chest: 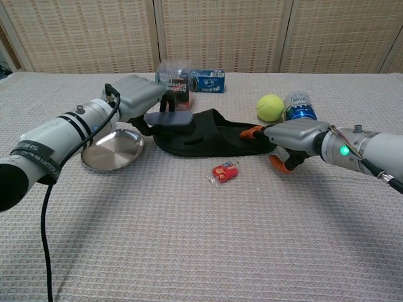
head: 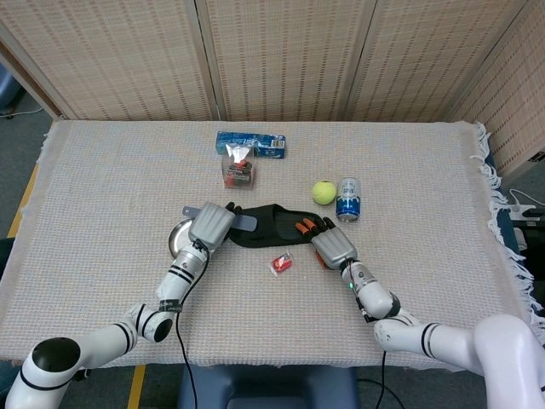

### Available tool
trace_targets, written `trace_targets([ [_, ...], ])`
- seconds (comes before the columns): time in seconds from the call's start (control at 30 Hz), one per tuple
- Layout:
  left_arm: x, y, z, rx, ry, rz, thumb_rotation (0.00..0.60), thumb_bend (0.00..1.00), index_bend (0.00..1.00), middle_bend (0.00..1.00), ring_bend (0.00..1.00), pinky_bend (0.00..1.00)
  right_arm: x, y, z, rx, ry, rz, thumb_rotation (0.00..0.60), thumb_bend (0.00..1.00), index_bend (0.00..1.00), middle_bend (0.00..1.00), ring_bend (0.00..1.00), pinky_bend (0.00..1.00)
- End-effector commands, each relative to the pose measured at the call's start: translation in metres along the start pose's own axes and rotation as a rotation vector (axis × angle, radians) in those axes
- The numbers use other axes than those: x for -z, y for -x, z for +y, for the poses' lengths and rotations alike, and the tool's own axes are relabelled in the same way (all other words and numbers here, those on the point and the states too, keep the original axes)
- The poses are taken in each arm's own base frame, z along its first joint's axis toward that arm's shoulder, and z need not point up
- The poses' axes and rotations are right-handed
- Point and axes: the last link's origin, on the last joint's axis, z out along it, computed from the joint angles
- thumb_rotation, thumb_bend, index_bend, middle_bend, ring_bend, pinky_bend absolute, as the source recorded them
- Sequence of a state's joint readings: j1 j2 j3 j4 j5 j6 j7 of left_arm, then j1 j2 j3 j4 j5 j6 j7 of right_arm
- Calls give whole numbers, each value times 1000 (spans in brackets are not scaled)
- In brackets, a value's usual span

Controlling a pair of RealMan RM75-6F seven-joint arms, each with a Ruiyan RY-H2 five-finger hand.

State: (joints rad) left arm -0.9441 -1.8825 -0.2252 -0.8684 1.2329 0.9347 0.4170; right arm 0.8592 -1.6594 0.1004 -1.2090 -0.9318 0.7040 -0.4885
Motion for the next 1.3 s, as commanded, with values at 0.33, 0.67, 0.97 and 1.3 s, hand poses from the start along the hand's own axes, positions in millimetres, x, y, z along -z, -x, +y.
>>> trace_targets([
  [0.33,7,-17,37,50,102,65,600,447,466,549,809,1000,2,1,1,-1,4,-3,600,657,10,0,0,0],
  [0.67,2,-8,35,-62,98,58,600,445,469,555,809,1000,3,-2,4,-4,6,-2,600,657,8,0,0,0],
  [0.97,-2,3,13,-111,39,12,600,443,473,555,809,1000,4,-1,6,-5,11,-7,600,657,7,0,0,0],
  [1.3,8,-9,18,-114,69,54,600,442,475,559,809,1000,10,-9,10,-27,7,12,600,656,0,0,0,0],
])
